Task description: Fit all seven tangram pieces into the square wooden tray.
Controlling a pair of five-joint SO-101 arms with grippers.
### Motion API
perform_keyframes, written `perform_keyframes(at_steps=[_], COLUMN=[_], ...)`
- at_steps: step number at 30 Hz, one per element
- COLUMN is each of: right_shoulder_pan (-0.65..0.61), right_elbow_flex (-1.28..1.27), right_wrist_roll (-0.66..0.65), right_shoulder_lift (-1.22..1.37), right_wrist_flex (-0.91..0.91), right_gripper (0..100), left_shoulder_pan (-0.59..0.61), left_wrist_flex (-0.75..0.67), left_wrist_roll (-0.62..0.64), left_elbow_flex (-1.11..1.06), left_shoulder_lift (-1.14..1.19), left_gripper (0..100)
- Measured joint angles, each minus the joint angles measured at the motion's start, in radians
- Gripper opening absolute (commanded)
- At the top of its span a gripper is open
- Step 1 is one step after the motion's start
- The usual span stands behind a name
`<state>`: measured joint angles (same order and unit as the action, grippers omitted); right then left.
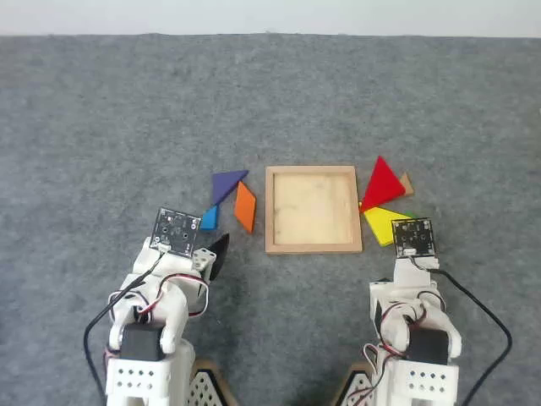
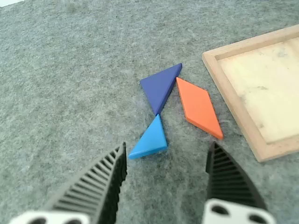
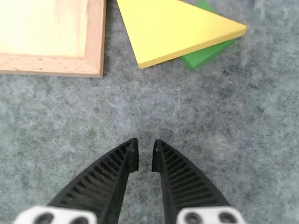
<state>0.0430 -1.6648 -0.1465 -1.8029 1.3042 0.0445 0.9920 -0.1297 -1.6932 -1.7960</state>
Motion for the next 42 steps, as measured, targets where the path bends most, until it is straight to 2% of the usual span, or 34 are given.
perform_keyframes(at_steps=[23,25,29,34,38,42], right_shoulder_pan=[-0.012,0.006,0.086,0.215,0.196,0.140], right_elbow_flex=[0.000,0.000,0.021,0.163,0.316,0.549], right_wrist_roll=[0.000,-0.043,-0.232,-0.256,-0.261,-0.210], right_shoulder_lift=[0.000,0.000,0.002,0.003,0.166,0.486], right_wrist_flex=[-0.015,-0.054,-0.112,-0.109,-0.084,-0.084], right_gripper=[6.8,6.5,6.5,6.5,6.5,6.9], left_shoulder_pan=[0.000,0.000,0.000,0.000,0.000,0.000], left_wrist_flex=[0.000,0.000,0.000,0.000,0.000,0.000], left_wrist_roll=[0.000,0.000,0.000,0.000,0.000,0.000], left_elbow_flex=[0.000,0.000,0.000,0.000,0.000,0.000], left_shoulder_lift=[0.000,0.000,0.000,0.000,0.000,0.000], left_gripper=[27,27,27,27,27,27])
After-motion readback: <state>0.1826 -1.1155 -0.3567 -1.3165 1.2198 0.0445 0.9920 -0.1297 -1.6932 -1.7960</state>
